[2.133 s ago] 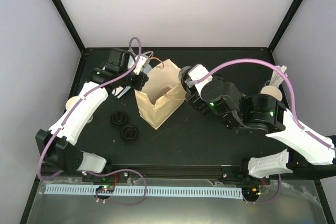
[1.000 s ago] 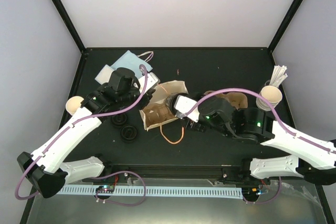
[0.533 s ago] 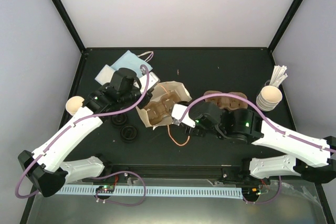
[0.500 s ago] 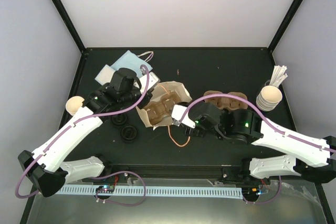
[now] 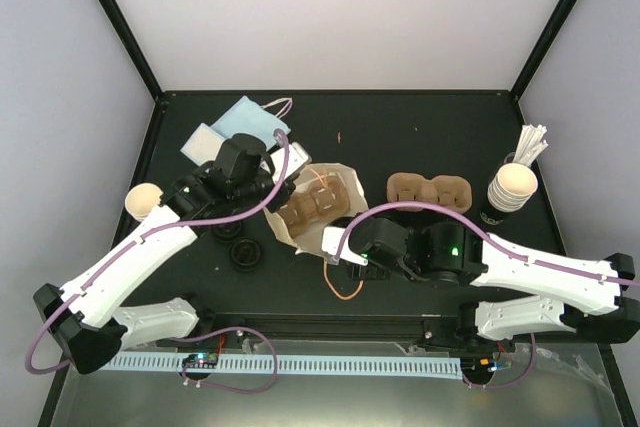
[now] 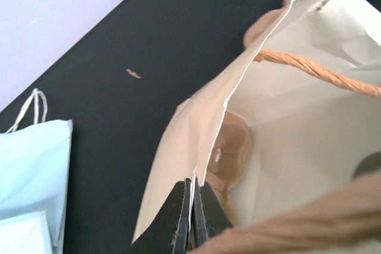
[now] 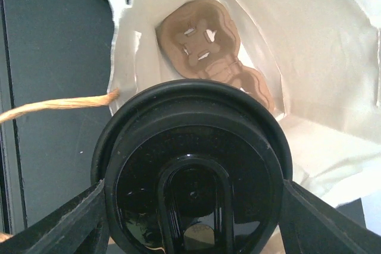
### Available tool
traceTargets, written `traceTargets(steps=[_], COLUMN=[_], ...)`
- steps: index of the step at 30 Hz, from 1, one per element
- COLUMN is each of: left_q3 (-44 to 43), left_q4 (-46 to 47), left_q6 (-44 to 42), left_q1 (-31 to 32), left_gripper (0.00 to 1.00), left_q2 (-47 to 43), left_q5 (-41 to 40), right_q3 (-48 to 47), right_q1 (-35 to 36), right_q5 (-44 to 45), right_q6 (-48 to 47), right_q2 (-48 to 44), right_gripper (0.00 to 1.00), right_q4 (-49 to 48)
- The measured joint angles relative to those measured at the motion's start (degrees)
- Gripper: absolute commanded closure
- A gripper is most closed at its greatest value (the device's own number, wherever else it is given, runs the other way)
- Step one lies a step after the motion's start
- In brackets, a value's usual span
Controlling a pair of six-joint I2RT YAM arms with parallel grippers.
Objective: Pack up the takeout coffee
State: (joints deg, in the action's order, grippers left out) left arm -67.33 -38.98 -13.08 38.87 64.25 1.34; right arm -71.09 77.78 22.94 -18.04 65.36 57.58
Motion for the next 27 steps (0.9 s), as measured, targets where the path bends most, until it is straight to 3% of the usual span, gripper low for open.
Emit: traceTargets(steps=[10, 27], left_q3=[3.5, 7.9], left_q4=[0.1, 0.0], left_q6=[-0.6, -0.3], left_q1=[7.0, 10.7], left_gripper=[0.98, 0.98], left_q2=[-2.7, -7.9], left_q5=[0.4, 1.9], right_q3=[1.6, 5.1], right_q1=[1.6, 1.9], right_q5=[1.4, 4.9], right_q6=[-4.5, -14.4], right_q2=[1.4, 7.9], right_gripper=[0.44, 0.44], right_q4=[-3.2, -13.3])
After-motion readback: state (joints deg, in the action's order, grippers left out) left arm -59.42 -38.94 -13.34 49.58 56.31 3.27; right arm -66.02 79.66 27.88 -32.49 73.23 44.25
